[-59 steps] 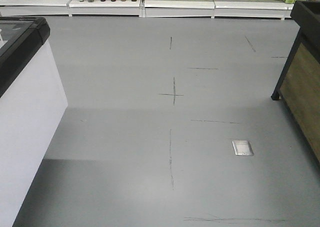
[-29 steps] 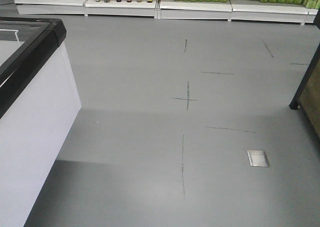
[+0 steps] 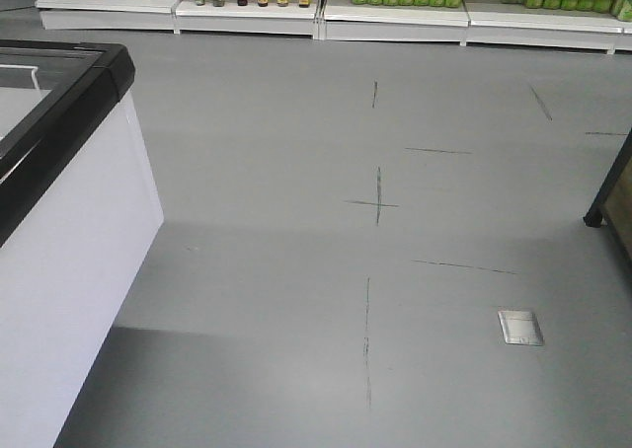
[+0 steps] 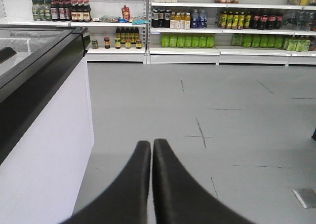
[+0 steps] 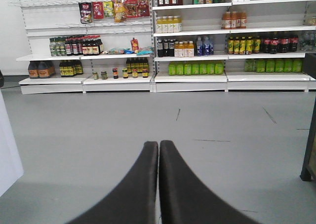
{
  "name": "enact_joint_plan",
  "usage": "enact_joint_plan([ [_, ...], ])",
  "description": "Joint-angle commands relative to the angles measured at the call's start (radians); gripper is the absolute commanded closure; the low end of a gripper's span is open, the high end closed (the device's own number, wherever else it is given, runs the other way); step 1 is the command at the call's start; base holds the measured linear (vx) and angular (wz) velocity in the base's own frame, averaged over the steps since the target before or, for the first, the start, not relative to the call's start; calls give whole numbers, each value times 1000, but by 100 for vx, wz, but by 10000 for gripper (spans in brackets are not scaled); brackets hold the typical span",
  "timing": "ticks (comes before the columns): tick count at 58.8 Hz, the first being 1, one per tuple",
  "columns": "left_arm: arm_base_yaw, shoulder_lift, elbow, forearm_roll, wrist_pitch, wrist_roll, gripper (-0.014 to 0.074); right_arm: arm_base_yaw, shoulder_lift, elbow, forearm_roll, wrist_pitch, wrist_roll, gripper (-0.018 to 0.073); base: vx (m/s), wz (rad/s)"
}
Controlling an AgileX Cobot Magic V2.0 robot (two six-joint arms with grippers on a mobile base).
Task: Pick three apples into basket with both arms
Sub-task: 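Drive the base forward across the store floor toward the fruit tables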
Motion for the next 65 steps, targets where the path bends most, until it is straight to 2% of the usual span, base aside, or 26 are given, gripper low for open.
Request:
enact_joint_plan([
  [1,3,-13,-25,-2,-71,0,602,-5,-11,11,-5,-73,-7,567,10,-4],
  [65,3,-13,-25,-2,-71,0,602,-5,-11,11,-5,-74,-7,567,14,-13],
])
